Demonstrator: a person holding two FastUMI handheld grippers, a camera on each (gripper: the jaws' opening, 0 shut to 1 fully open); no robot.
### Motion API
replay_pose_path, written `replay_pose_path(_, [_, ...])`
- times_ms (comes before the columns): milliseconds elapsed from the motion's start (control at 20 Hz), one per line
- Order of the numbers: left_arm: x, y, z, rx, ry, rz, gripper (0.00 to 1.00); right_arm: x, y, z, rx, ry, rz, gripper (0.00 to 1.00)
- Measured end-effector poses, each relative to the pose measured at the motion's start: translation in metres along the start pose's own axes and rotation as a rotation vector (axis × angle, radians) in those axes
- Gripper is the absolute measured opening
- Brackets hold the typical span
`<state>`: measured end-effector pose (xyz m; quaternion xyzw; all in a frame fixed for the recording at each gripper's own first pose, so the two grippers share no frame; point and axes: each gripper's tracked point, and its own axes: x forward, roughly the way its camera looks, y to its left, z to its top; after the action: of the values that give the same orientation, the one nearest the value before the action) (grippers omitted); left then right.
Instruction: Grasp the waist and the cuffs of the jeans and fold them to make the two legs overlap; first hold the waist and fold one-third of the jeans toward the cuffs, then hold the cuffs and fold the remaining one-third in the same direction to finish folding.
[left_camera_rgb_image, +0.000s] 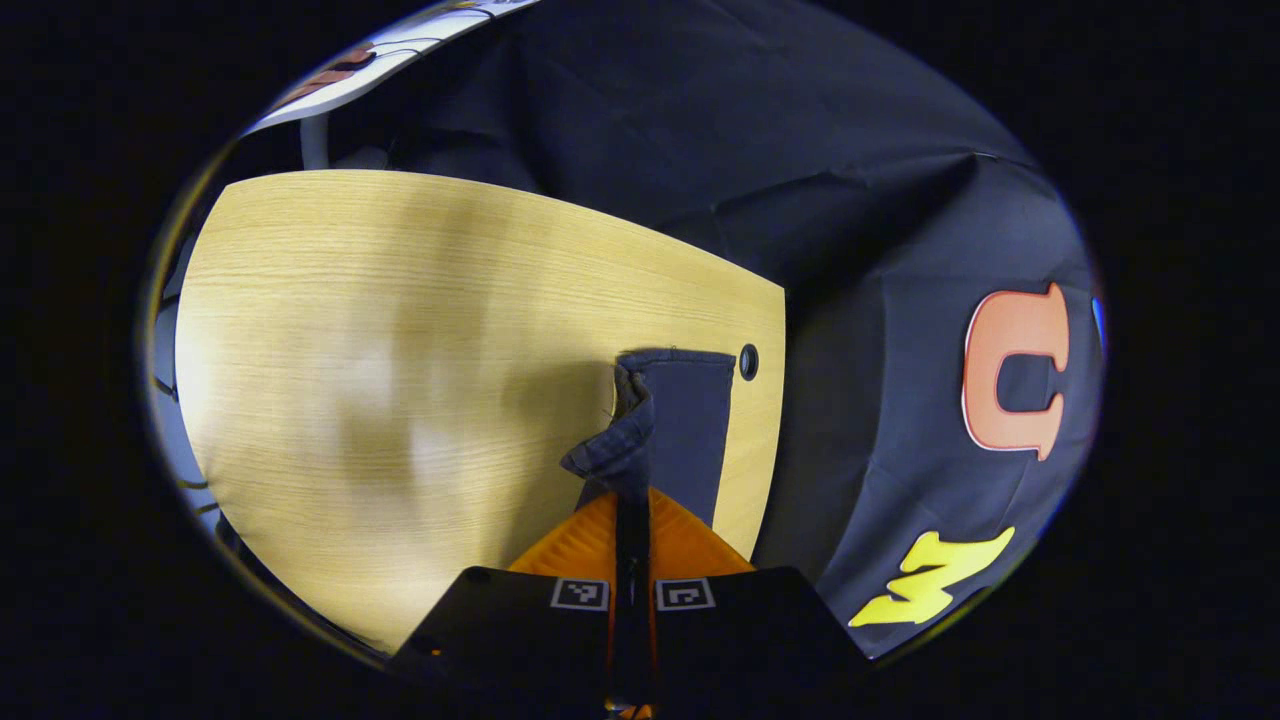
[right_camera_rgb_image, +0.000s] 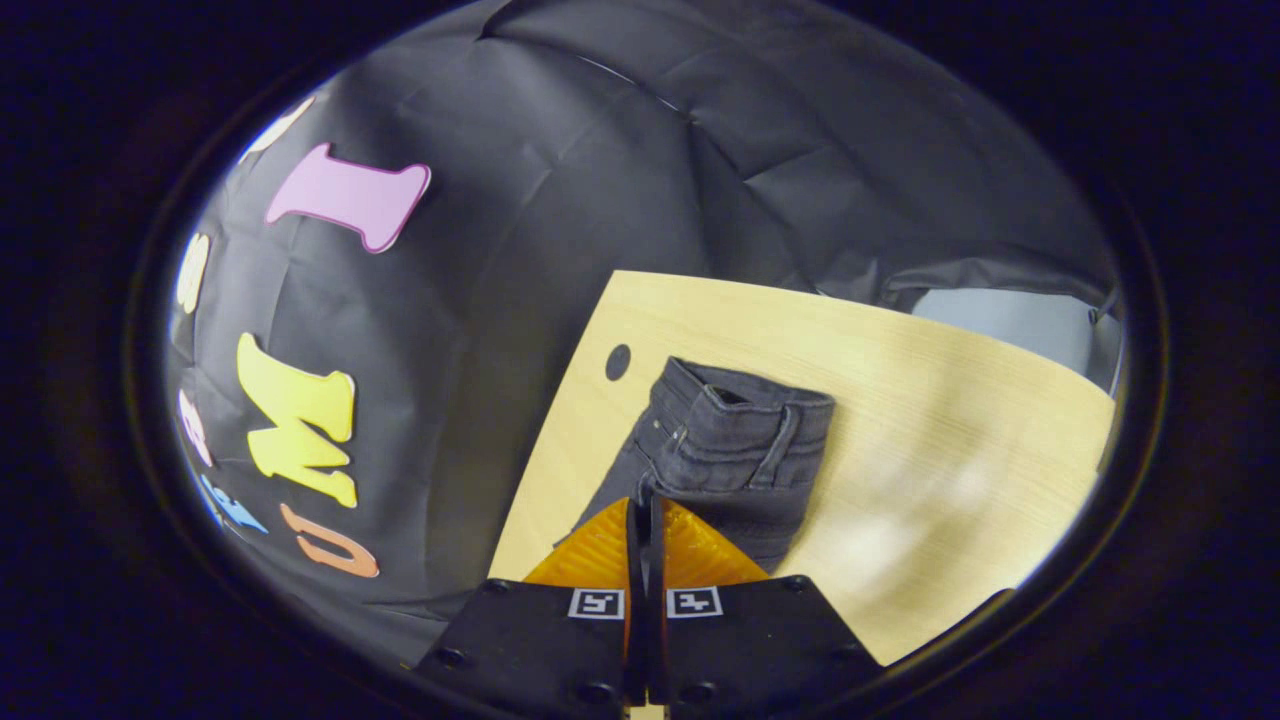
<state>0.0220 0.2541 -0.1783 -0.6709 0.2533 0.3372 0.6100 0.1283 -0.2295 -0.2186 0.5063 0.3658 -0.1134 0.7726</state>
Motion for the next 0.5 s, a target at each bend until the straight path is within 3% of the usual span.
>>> replay_pose_path(250, [0.04, -0.025, 0.013, -0.042, -0.057, 0.047, 0.04, 0.05, 0.021, 0.02, 0.041, -0.011, 0.031, 0.01])
replay_pose_path(500, [0.101, -0.077, 0.01, 0.008, -0.066, 0.025, 0.04, 0.11, 0.045, 0.037, 0.011, -0.021, 0.048, 0.01])
